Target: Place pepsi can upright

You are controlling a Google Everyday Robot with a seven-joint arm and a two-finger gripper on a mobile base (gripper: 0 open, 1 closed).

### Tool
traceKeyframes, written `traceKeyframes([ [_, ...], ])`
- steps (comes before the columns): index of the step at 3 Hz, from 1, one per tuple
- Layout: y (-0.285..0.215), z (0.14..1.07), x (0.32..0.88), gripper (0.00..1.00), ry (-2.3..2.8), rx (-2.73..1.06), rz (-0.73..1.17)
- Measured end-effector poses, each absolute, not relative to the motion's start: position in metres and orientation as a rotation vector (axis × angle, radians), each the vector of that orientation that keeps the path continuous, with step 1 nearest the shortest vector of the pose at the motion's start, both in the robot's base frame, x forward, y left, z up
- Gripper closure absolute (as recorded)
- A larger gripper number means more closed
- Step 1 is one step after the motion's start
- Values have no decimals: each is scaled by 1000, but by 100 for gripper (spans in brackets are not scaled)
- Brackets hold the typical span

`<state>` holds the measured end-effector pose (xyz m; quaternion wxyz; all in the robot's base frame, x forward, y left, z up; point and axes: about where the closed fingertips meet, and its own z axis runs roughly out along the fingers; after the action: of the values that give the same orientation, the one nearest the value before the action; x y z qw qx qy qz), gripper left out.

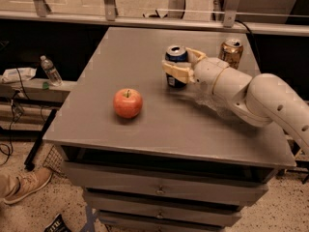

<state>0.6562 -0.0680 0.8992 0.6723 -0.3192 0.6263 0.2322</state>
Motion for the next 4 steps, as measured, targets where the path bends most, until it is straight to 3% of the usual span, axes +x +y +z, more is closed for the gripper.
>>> traceKeyframes([
  [4, -58, 901, 655, 11, 1404, -732, 531],
])
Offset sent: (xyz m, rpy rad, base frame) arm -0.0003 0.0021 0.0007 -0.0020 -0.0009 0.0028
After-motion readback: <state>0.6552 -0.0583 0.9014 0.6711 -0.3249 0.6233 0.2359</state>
